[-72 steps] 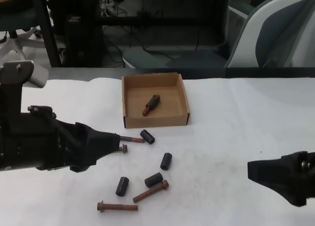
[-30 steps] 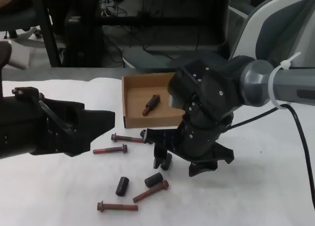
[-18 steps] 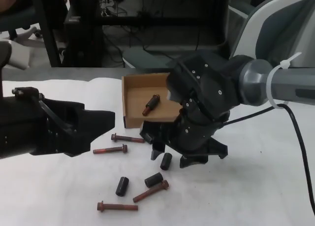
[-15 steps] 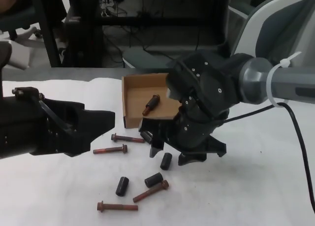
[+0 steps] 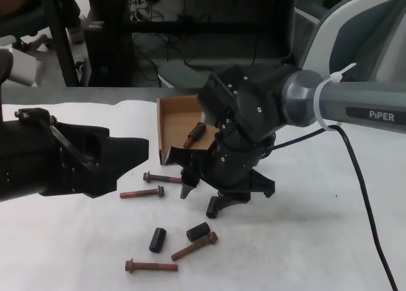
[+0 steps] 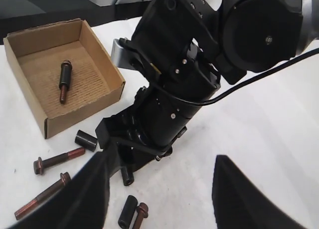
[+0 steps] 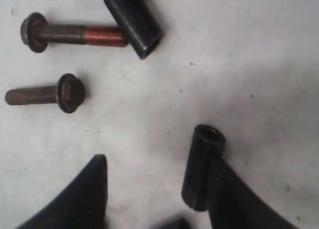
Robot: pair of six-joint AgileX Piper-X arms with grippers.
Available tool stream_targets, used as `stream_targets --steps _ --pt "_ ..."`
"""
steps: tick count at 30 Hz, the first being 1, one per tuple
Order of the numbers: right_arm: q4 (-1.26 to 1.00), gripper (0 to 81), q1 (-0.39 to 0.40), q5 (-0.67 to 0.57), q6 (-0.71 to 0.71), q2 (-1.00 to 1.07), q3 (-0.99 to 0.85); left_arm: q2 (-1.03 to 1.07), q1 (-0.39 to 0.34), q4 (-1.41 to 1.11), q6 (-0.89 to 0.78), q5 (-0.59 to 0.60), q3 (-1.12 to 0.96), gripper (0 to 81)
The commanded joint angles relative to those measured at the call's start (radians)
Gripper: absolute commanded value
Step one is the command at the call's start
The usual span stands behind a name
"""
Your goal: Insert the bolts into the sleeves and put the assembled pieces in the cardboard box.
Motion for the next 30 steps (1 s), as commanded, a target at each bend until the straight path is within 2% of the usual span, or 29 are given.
stream_targets --steps 1,10,25,27,30 --pt "0.036 58.8 0.002 0.013 -0.020 0.001 -0.012 -0.007 0.001 -0.022 0.002 -0.006 -0.004 60.2" --pt "0.063 58.8 0.002 0.067 -0.046 0.001 -0.012 -0.007 0.001 -0.023 0.002 -0.006 -0.004 60.2" --pt "0.063 58.8 0.000 0.061 -0.061 0.052 -0.012 -0.007 0.001 -0.023 0.002 -0.006 -0.004 60.2" --pt "0.063 54.9 0.000 0.061 -0.063 0.052 -0.012 -0.007 0.001 -0.023 0.002 -0.006 -0.004 60.2" --pt "0.063 33.9 0.000 0.061 -0.102 0.052 -0.012 -0.007 0.001 -0.023 0.002 -0.022 -0.004 60.2"
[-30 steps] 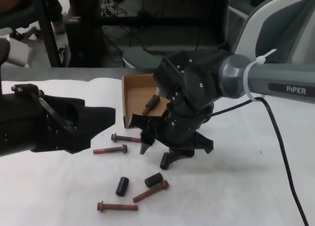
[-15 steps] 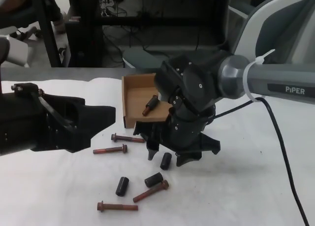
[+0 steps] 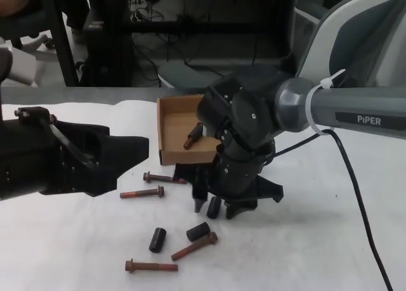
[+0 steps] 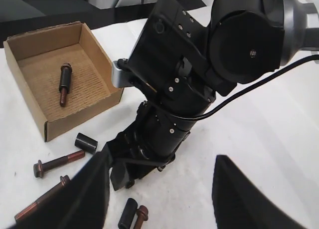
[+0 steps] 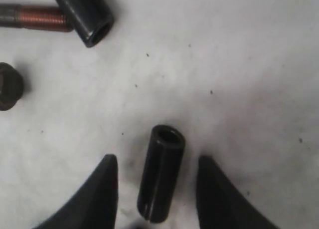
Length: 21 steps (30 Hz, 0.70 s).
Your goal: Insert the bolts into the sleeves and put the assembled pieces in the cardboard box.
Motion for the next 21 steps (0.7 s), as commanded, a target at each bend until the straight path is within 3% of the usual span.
stream_targets --steps 1,3,4,16,21 --pt "0.004 24.6 0.000 -0.007 -0.036 0.012 -0.002 -0.007 0.001 -0.015 0.002 -0.026 -0.004 60.2" --pt "0.005 6.3 0.000 -0.026 -0.055 0.012 -0.002 -0.007 0.001 -0.015 0.002 -0.036 -0.004 60.2" --pt "0.011 1.0 0.000 -0.033 -0.059 0.012 -0.002 -0.007 0.001 -0.015 0.002 -0.041 -0.004 60.2" --pt "0.078 0.0 0.000 -0.036 -0.170 -0.018 -0.002 -0.007 0.001 -0.013 0.002 -0.040 -0.004 60.2" --pt "0.122 0.4 0.000 -0.033 -0.263 -0.098 0.004 -0.007 0.001 -0.011 0.108 -0.040 -0.004 60.2"
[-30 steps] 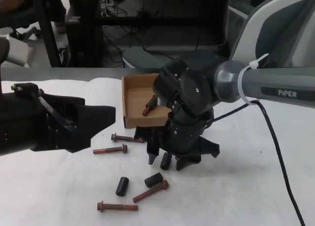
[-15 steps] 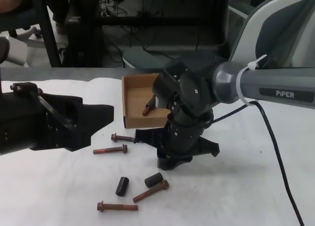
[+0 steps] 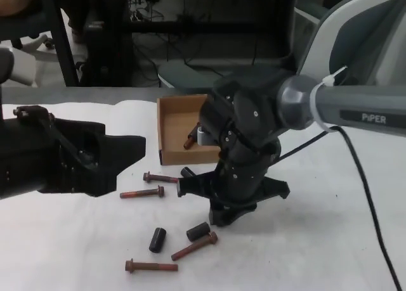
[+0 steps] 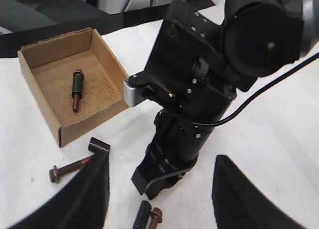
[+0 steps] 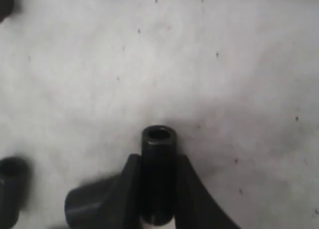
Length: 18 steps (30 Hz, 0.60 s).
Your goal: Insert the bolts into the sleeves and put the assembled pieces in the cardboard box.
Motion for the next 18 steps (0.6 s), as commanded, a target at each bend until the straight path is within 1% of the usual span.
stream_targets --steps 1,7,12,15,18 --pt "0.026 0.6 0.000 -0.005 -0.066 -0.093 0.005 -0.007 0.001 -0.011 0.064 -0.009 -0.004 60.2" --pt "-0.005 0.6 0.002 0.002 -0.115 -0.261 0.063 -0.007 0.001 -0.002 0.062 0.037 -0.004 60.2" --pt "-0.008 0.6 0.002 0.006 -0.143 -0.420 0.144 -0.007 0.001 0.086 0.055 0.032 -0.004 60.2" --pt "-0.008 0.6 0.002 0.006 -0.156 -0.512 0.208 -0.007 0.001 0.133 0.007 -0.019 -0.004 59.9" --pt "-0.008 0.6 0.002 0.006 -0.159 -0.606 0.282 -0.007 0.001 0.168 -0.080 -0.064 -0.004 59.9"
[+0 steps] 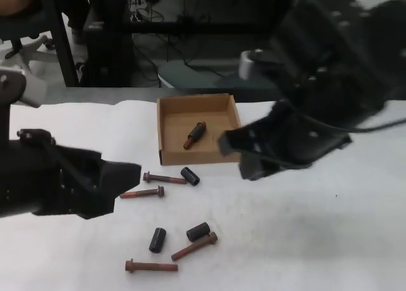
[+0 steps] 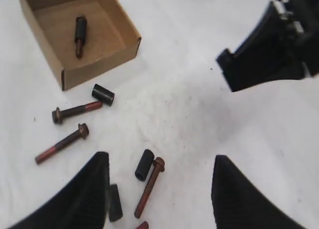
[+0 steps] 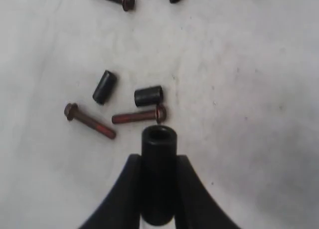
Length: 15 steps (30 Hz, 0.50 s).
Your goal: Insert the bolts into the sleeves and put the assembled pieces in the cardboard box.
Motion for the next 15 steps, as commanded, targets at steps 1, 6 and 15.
stream_targets --steps 1,6,15 --pt "-0.005 0.6 0.000 0.000 -0.011 -0.122 0.090 -0.007 0.001 0.035 -0.106 -0.039 -0.004 59.9" --pt "-0.005 0.6 0.000 -0.017 -0.011 -0.280 0.221 -0.007 -0.011 0.110 -0.389 -0.077 -0.004 59.9" --pt "0.000 0.6 0.000 -0.055 -0.014 -0.471 0.339 0.043 -0.227 0.279 -1.041 -0.362 -0.004 59.5"
